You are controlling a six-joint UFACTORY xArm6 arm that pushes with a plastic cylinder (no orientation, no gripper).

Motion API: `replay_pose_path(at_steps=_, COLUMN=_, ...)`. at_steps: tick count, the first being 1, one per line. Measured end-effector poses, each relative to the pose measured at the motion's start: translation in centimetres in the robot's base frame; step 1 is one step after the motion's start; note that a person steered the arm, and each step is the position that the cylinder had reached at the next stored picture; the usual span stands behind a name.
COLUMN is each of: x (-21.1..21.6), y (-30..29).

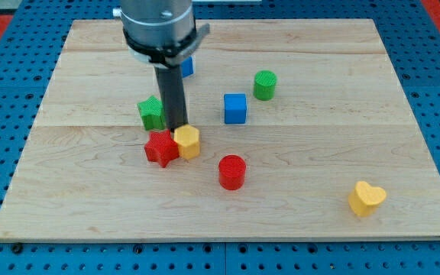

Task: Move the red star along with the yellow hexagon to the bottom left of the board

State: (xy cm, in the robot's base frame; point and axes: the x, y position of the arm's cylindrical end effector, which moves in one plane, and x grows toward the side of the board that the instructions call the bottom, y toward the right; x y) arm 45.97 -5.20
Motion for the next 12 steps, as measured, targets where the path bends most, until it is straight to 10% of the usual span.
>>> replay_pose_path(at_steps=4, x=6.6, y=13.1)
replay_pose_path(at_steps=12, x=-0.4, y=-6.0)
